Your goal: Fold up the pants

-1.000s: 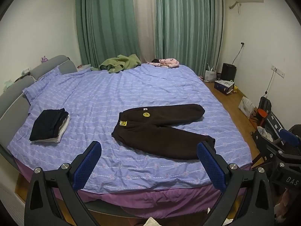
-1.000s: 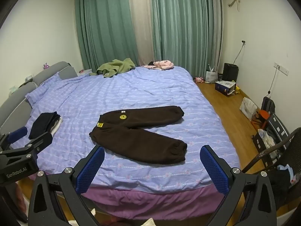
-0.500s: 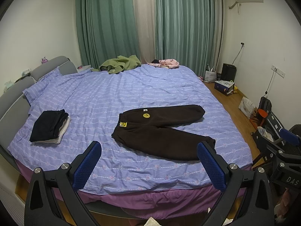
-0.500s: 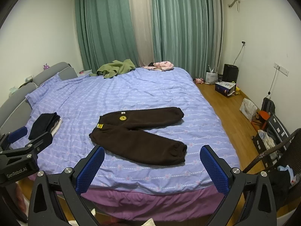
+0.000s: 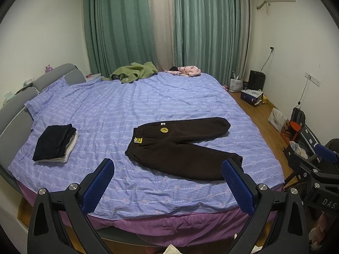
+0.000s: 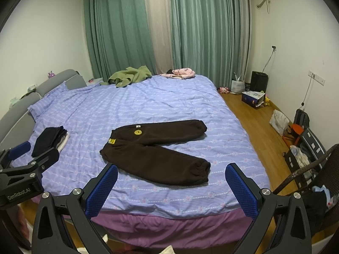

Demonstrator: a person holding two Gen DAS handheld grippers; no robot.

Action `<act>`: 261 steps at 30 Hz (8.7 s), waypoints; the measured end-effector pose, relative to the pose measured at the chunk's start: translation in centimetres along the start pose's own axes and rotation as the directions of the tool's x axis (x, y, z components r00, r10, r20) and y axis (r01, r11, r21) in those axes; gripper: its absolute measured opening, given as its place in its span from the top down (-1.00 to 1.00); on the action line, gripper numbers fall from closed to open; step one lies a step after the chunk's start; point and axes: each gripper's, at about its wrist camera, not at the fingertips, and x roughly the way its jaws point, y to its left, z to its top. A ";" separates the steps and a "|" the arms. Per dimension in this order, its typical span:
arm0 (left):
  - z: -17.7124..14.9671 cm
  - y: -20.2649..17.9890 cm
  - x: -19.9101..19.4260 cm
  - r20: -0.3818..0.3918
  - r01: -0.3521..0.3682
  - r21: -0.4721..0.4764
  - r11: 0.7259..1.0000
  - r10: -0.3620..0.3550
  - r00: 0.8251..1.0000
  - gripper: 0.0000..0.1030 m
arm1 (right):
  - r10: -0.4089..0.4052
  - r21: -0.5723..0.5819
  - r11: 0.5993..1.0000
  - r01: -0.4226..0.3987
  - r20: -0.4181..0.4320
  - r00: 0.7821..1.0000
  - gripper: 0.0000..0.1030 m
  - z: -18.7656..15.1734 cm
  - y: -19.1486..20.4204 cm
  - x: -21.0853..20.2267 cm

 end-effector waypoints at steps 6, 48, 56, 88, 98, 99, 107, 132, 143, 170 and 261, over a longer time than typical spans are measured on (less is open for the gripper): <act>0.3 0.5 0.3 0.020 0.004 0.009 1.000 -0.004 1.000 -1.00 | -0.005 0.007 1.000 0.005 -0.009 1.000 -0.99 0.1 0.1 0.4; 12.4 -8.7 35.6 -0.081 0.064 0.032 0.997 -0.062 0.995 -1.00 | -0.007 0.104 0.994 0.015 -0.081 0.997 -0.97 12.5 -11.9 33.6; 11.1 -14.7 48.1 -0.158 0.051 0.134 0.990 -0.030 0.987 -1.00 | 0.070 0.203 0.979 -0.028 -0.203 0.977 -0.56 10.8 -18.2 49.9; 8.6 -20.8 57.2 -0.272 0.074 0.237 0.969 -0.007 0.962 -1.00 | -0.025 0.062 0.997 0.051 -0.363 0.931 -0.21 6.1 -20.1 62.3; 6.9 -19.4 47.0 -0.249 0.176 0.225 0.958 -0.118 0.961 -1.00 | -0.010 0.159 0.987 0.040 -0.185 0.983 -0.42 5.8 -22.3 43.8; 6.3 -19.4 46.0 -0.255 0.181 0.227 0.957 -0.121 0.959 -1.00 | 0.002 0.172 0.985 0.031 -0.189 0.982 -0.42 5.0 -22.3 42.9; -0.6 -19.9 39.5 -0.346 0.245 0.252 0.936 -0.149 0.926 -1.00 | 0.224 0.355 0.931 -0.088 -0.364 0.904 -0.10 -4.2 -20.9 38.7; -4.2 -17.6 37.5 -0.399 0.160 0.277 0.947 -0.038 0.916 -1.00 | 0.125 0.317 0.946 0.064 -0.541 0.832 0.69 -11.3 -19.0 42.2; -1.6 -11.0 33.3 -0.314 0.115 0.187 0.976 -0.051 0.948 -1.00 | -0.180 0.170 0.953 0.251 -0.349 0.920 -0.27 -4.0 -16.5 30.9; -6.1 12.6 41.3 -0.365 0.049 -0.104 0.993 -0.084 0.927 -1.00 | -0.070 0.623 0.726 0.293 -0.356 0.932 -0.40 -14.7 -2.2 36.3; 14.1 -6.2 66.8 -0.587 0.562 0.403 0.722 -0.267 0.764 -0.66 | -0.190 0.436 0.836 0.333 -0.340 0.921 -0.43 5.5 -14.3 53.2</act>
